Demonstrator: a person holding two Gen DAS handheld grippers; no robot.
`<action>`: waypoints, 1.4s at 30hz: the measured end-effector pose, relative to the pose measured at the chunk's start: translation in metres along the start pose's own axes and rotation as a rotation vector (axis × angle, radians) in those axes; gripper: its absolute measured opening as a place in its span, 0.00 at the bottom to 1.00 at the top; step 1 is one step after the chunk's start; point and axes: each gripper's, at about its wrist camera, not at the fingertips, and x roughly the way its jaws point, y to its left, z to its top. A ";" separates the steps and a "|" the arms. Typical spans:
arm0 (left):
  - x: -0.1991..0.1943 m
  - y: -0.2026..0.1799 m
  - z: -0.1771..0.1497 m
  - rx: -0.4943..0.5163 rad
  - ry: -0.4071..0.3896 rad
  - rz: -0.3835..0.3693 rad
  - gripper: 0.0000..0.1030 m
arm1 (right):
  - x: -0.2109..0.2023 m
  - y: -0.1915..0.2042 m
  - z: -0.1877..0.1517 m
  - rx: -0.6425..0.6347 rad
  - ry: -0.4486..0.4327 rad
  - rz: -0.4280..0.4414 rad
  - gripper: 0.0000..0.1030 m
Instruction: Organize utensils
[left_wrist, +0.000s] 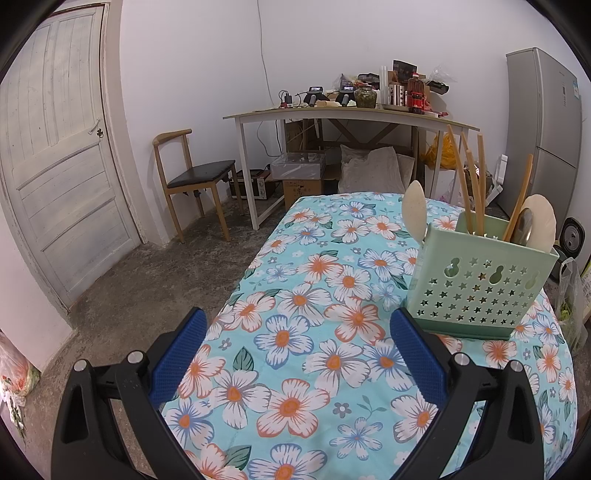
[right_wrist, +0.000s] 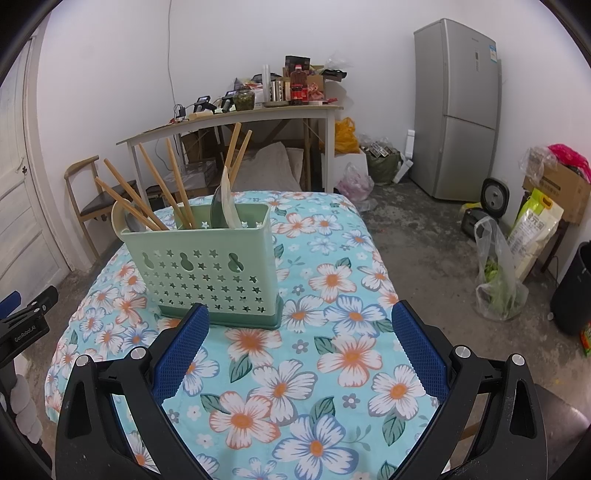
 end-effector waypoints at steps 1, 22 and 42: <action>0.000 0.000 0.000 0.000 0.000 -0.001 0.95 | 0.000 0.000 -0.001 0.000 0.000 0.000 0.92; -0.001 -0.001 0.000 0.001 -0.001 0.000 0.95 | 0.000 0.002 0.000 -0.001 -0.003 0.000 0.92; -0.001 -0.001 0.000 0.000 -0.002 0.001 0.95 | -0.001 0.003 0.001 0.001 -0.003 0.001 0.92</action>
